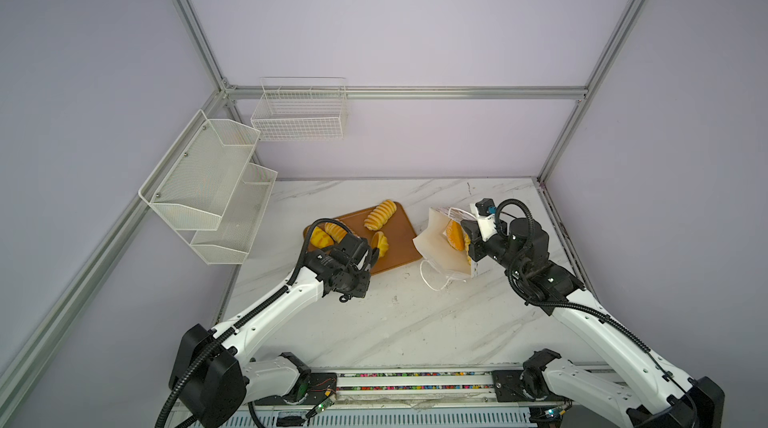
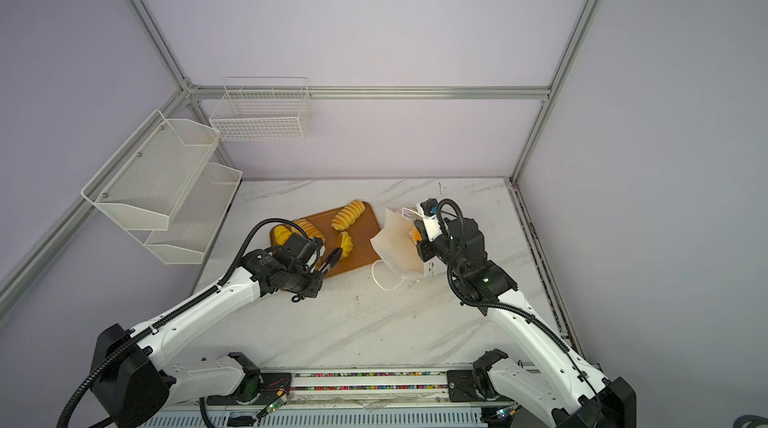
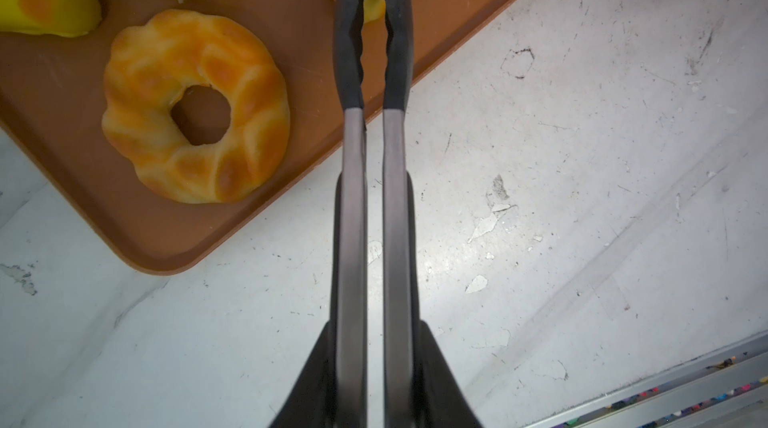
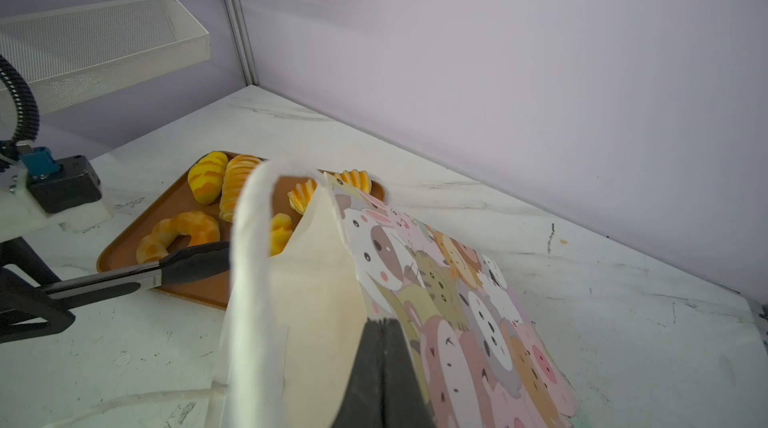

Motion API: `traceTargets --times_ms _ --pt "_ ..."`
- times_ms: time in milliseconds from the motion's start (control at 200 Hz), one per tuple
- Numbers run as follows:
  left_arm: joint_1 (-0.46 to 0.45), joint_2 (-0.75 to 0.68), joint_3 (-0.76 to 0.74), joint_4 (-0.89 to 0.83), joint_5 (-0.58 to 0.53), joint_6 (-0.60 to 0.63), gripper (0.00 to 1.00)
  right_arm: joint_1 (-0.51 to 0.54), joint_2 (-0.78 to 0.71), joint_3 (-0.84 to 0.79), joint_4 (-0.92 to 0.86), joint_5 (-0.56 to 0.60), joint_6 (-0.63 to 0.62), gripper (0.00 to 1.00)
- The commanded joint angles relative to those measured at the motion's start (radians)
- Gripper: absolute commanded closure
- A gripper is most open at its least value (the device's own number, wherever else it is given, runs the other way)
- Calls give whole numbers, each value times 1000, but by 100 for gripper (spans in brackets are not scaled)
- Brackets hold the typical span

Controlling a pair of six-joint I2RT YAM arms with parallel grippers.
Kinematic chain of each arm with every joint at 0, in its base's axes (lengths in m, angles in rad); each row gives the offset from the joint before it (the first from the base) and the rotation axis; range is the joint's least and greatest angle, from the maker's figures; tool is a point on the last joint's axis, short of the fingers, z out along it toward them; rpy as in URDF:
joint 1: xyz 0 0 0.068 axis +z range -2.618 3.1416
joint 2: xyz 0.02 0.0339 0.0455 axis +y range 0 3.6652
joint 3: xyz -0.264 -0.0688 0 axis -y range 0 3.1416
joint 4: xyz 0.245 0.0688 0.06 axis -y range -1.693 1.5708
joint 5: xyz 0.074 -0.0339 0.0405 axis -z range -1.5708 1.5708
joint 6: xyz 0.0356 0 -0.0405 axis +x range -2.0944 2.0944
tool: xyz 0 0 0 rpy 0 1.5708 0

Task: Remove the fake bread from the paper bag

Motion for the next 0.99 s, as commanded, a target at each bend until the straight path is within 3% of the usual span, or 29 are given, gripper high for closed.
traceTargets --times_ms 0,345,570,815,990 --pt "10 -45 19 -32 -94 -48 75 3 -10 27 -12 1 1 100" --pt "131 -63 15 -57 -101 -125 75 4 10 29 -1 -14 5 100" --pt "204 -68 -7 21 -1 -77 75 4 20 30 8 -20 7 100" --pt "208 -67 23 66 95 -17 82 4 16 31 -5 -14 7 100" --pt "183 -76 65 54 177 89 79 3 17 28 -2 -12 8 100"
